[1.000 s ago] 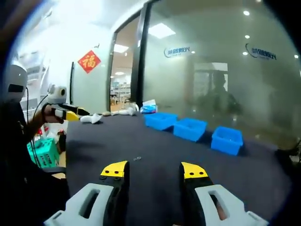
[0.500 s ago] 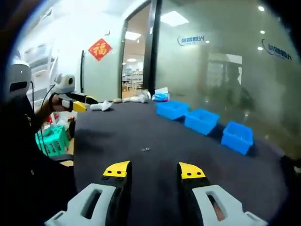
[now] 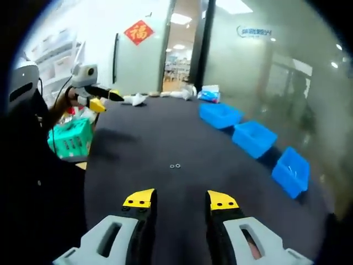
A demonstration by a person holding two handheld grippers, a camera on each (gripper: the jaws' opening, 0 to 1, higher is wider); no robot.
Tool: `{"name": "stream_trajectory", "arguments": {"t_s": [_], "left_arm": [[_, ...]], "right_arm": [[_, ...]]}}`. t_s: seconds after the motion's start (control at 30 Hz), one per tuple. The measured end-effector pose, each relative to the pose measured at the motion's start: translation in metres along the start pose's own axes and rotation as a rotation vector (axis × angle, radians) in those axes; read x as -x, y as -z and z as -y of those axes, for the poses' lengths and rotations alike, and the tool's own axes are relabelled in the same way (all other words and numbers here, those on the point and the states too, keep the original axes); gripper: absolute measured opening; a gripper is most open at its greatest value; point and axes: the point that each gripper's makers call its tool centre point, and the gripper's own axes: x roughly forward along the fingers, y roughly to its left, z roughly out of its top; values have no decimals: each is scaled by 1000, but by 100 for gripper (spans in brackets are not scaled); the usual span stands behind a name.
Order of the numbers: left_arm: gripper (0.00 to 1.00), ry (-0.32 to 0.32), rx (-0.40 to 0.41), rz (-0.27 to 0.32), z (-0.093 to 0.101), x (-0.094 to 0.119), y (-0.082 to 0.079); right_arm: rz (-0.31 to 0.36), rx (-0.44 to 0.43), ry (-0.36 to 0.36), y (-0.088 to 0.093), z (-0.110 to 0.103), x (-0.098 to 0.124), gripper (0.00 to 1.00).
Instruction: Sort the screws, nuts, and washers into the corresponding bins
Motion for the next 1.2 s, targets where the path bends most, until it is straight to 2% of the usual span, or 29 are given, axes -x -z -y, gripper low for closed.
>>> {"name": "stream_trajectory", "arguments": {"t_s": [0.33, 0.57, 0.87, 1.2], "left_arm": [[43, -2, 2, 2, 0, 2, 1], [43, -11, 18, 6, -4, 2, 3], [43, -6, 15, 6, -3, 1, 2], [43, -11, 25, 4, -8, 1, 5]], "right_arm": [[-108, 97, -92, -10, -1, -28, 27], [-186, 156, -119, -10, -3, -53, 27], [-282, 229, -199, -8, -12, -81, 26], [-359, 292, -277, -8, -20, -89, 26]]}}
